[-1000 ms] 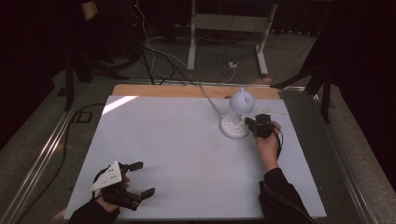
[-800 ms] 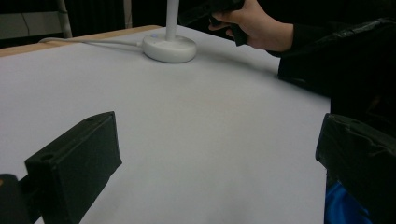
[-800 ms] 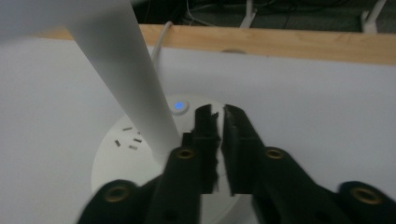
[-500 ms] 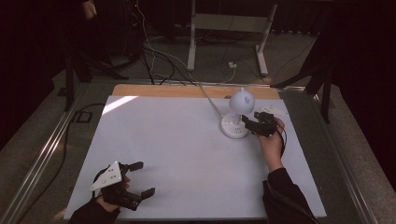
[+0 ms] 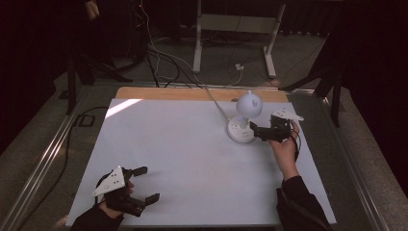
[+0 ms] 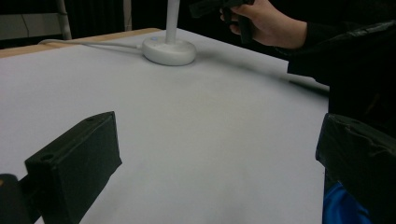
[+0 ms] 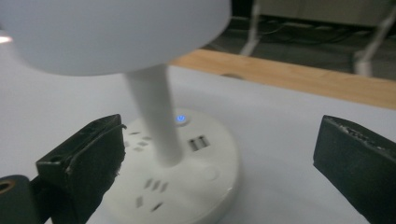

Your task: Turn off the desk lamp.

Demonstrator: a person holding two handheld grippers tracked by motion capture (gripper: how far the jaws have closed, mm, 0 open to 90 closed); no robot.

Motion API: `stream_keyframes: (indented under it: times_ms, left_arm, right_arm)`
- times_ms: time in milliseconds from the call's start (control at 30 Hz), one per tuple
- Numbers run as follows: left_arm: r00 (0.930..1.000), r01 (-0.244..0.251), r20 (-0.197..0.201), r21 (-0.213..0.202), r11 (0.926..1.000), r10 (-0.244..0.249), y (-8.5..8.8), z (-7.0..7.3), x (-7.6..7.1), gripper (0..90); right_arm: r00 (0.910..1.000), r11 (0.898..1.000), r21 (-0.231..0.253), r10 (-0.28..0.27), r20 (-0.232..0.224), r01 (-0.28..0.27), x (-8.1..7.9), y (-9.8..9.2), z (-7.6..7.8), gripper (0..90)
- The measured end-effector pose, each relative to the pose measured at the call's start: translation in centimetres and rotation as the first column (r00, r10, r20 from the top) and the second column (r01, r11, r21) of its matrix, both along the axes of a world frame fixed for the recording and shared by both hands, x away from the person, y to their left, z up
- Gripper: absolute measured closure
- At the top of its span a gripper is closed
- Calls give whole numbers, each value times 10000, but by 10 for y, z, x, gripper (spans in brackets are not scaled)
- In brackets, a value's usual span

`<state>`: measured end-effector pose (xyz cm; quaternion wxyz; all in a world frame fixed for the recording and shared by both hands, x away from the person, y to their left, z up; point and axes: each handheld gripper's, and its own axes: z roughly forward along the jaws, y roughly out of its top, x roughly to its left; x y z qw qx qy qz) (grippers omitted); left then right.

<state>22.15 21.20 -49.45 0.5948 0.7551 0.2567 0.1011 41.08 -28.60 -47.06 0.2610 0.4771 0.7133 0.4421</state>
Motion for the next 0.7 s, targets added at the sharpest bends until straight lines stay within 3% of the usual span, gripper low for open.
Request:
stream_keyframes:
  times_ms: [67,433,567,700]
  left_arm:
    - [10000,7,23,30,10000,-7,0,0,0,5]
    - [10000,15,11,56,10000,-15,0,0,0,5]
    - [10000,9,34,37,10000,-9,0,1,-1,5]
    - [10000,23,42,38,10000,-23,0,1,-1,5]
  right_arm:
    - [9999,9997,-248,87,-77,-89,-3,-2,2,19]
    - [9986,9987,192,485,-208,-481,-31,-9,9,19]
    - [9977,9976,490,502,-447,-480,-43,-11,8,19]
    - [9968,9983,279,536,-597,-520,-58,-12,3,19]
